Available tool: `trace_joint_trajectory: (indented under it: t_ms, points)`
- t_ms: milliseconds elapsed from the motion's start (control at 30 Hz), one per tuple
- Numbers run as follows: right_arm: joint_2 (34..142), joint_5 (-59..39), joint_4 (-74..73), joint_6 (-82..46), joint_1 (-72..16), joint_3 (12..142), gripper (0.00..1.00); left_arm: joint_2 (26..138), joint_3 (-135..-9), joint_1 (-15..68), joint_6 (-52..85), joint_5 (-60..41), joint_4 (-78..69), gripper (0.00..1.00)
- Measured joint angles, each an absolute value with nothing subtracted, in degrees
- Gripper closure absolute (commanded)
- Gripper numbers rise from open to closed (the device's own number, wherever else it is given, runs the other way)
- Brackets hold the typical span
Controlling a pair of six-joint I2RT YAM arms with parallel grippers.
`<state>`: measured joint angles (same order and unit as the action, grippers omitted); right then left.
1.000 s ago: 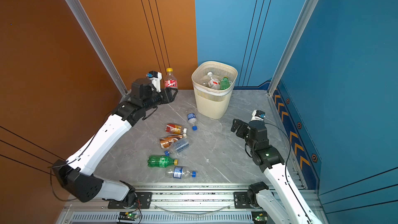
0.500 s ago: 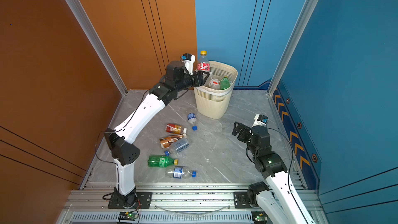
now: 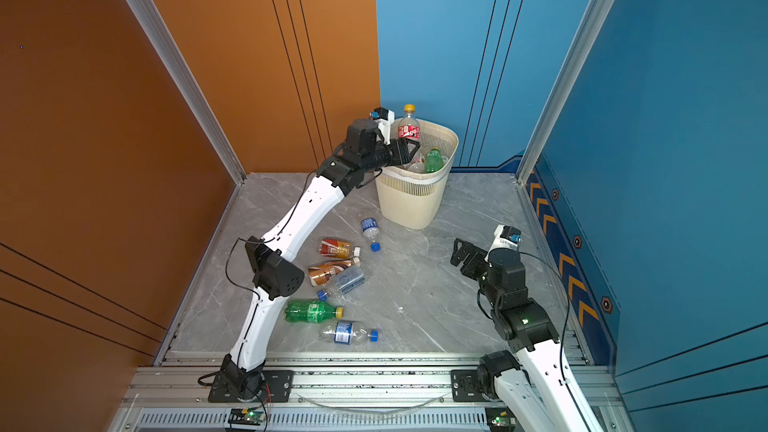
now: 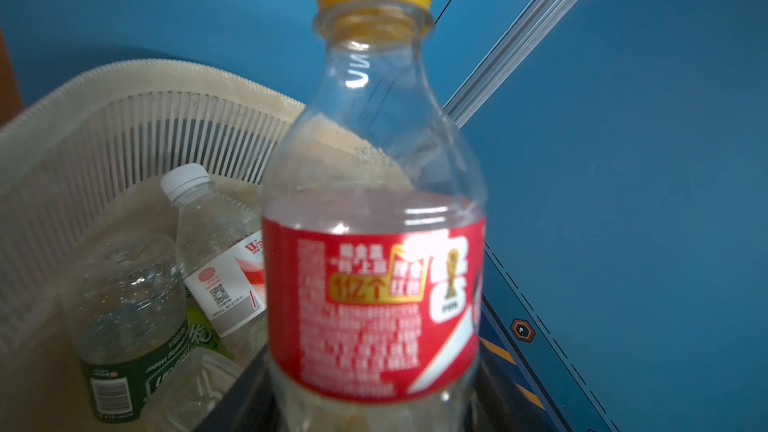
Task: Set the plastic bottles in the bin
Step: 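Carry the red-labelled bottle with the left gripper over the wastebasket, then open the left gripper to drop the red-labelled bottle into the basket, then withdraw the left gripper while the right gripper reaches toward the clear blue-labelled bottle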
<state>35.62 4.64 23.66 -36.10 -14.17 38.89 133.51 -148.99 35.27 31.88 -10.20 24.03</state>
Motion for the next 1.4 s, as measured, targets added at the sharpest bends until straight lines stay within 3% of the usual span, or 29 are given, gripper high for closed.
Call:
trace_joint_trajectory:
  t_ms: [67, 400, 567, 767, 967, 1167, 1400]
  points:
    - [35.62, 4.64, 23.66, -36.1, -14.17, 38.87, 0.0, 133.88, -149.38, 35.27, 32.51, -10.59, 24.01, 0.02]
    - [35.77, 4.6, 23.64, -36.1, -14.13, 38.81, 0.0, 132.62, -149.42, 35.38, 31.86, -11.0, 24.21, 0.02]
    - [36.25, 4.47, 23.64, -36.1, -14.11, 38.81, 0.0, 123.26, -141.27, 35.64, 28.93, -10.94, 24.71, 0.02]
    - [38.3, 3.53, 23.55, -36.51, -14.06, 38.81, 0.0, 100.97, -118.65, 37.69, 23.11, -5.96, 21.47, 0.02]
    - [42.35, 2.44, 23.55, -37.58, -15.05, 38.85, 0.0, 74.78, -83.72, 37.98, 21.37, 4.38, 14.55, 0.02]
    - [47.44, 3.31, 23.55, -38.65, -20.86, 40.27, 0.0, 55.64, -55.86, 35.57, 25.19, 12.99, 18.04, 0.02]
    - [57.1, 8.03, 22.65, -39.09, -33.15, 44.1, 0.0, 37.93, -40.6, 33.69, 31.11, 17.65, 25.69, 0.02]
